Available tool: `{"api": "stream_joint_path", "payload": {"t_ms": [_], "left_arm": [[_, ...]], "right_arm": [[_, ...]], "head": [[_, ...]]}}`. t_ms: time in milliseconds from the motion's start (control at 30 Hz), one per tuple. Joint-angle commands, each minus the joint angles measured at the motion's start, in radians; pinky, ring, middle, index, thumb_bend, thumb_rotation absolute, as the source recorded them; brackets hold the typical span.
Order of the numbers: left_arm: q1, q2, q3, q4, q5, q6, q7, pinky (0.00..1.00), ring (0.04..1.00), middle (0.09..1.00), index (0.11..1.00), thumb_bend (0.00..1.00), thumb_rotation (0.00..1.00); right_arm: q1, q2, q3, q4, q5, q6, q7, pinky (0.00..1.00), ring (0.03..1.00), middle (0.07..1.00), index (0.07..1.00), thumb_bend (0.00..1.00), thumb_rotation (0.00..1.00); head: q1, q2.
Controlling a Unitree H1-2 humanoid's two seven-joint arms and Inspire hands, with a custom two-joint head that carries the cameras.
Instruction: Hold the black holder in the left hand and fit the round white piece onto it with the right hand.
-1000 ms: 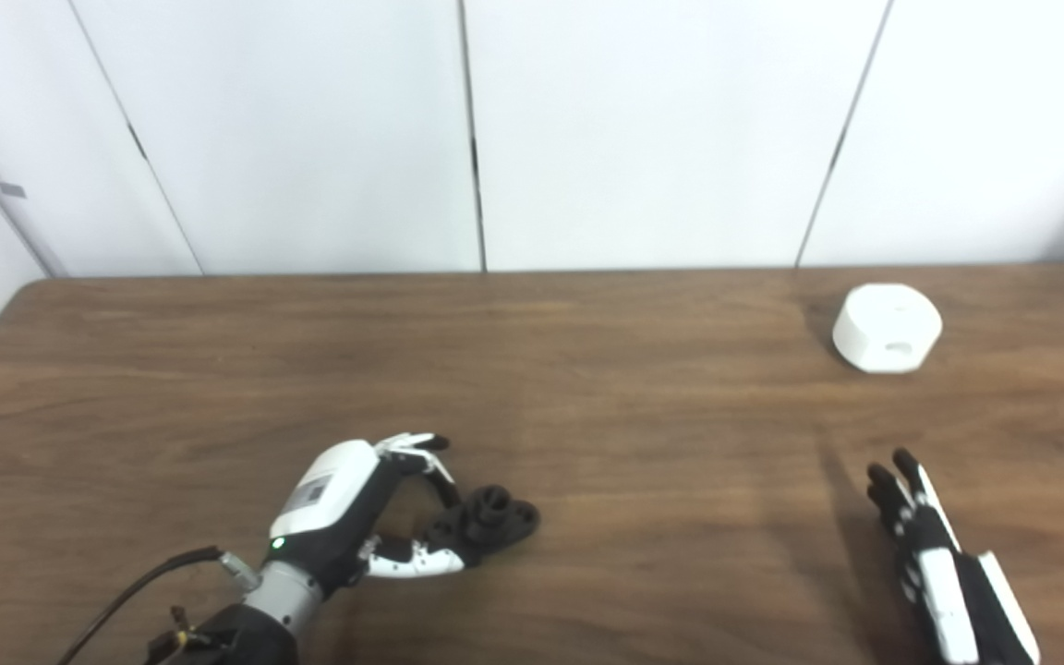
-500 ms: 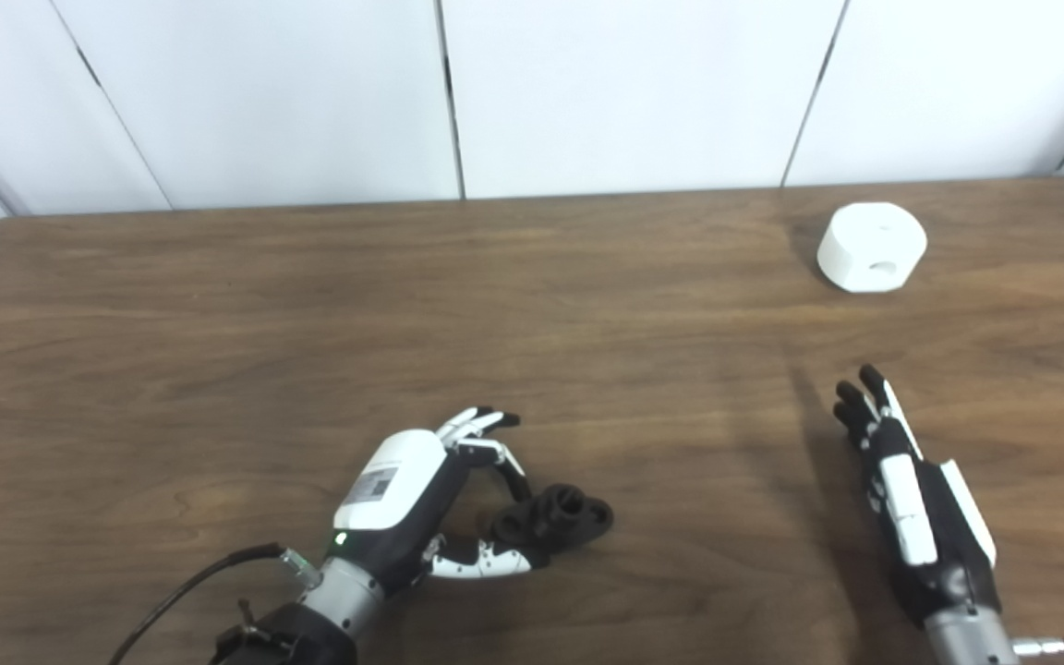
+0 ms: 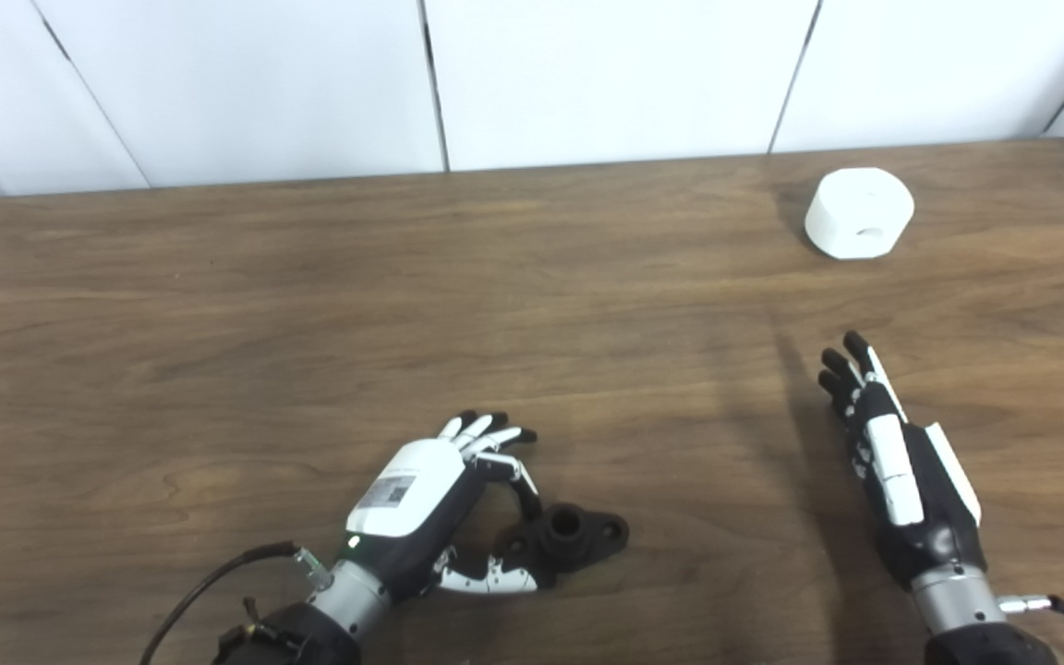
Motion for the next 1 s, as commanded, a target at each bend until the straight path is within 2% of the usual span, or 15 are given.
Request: {"api": "stream_joint_path", "payload": {"t_ms": [0,267,333,500,633,733,800,900,967], "left_arm": [[0.01,0.013,-0.004,0.015,0.018,0.004,-0.044,1.0,0.972,0.888,0.492,0.51,0.06],[0.015,0.004,-0.001,0.028,0.041,-0.008,-0.048,1.0,0.968,0.885,0.492,0.51,0.06],[0.015,0.005,0.003,0.031,0.04,-0.004,-0.054,1.0,0.968,0.886,0.492,0.51,0.06],[0.018,0.009,0.015,0.045,0.029,-0.023,-0.044,0.99,0.967,0.888,0.492,0.51,0.06],[0.024,0.008,0.028,0.053,0.024,-0.047,-0.035,0.98,0.962,0.885,0.492,0.51,0.06],[0.029,0.014,0.035,0.057,0.028,-0.064,-0.036,0.98,0.964,0.886,0.492,0.51,0.06],[0.033,0.017,0.041,0.06,0.033,-0.076,-0.037,0.98,0.967,0.887,0.492,0.51,0.06],[0.039,0.022,0.048,0.061,0.036,-0.081,-0.043,0.99,0.975,0.893,0.493,0.51,0.07],[0.043,0.026,0.055,0.062,0.031,-0.087,-0.043,0.99,0.976,0.893,0.493,0.51,0.07]], "right_arm": [[-0.005,0.003,-0.007,-0.03,0.013,-0.005,0.009,1.0,0.961,0.965,0.998,0.62,1.0],[-0.011,-0.002,-0.039,-0.065,0.068,0.046,0.011,1.0,0.984,0.977,0.998,0.59,1.0],[-0.023,0.001,-0.048,-0.078,0.059,0.063,-0.001,1.0,0.993,0.977,1.0,0.62,1.0],[-0.085,-0.034,-0.081,-0.089,0.006,0.072,-0.012,1.0,0.991,0.969,0.997,0.62,0.99],[-0.138,-0.072,-0.104,-0.101,-0.058,0.107,-0.019,1.0,1.0,0.971,0.999,0.58,0.88],[-0.185,-0.12,-0.116,-0.096,-0.156,0.138,-0.03,0.99,0.996,0.976,1.0,0.57,0.8],[-0.208,-0.137,-0.124,-0.088,-0.192,0.148,-0.032,0.99,0.988,0.975,1.0,0.57,0.72],[-0.241,-0.17,-0.128,-0.078,-0.264,0.172,-0.032,0.95,0.966,0.967,0.99,0.59,0.65],[-0.265,-0.198,-0.123,-0.073,-0.319,0.191,-0.025,0.96,0.966,0.971,0.989,0.62,0.61]], "head": [[-0.002,-0.001],[-0.021,-0.009],[-0.042,-0.018],[-0.084,-0.035],[-0.121,-0.05],[-0.155,-0.071],[-0.166,-0.081],[-0.19,-0.094],[-0.213,-0.102]]}}
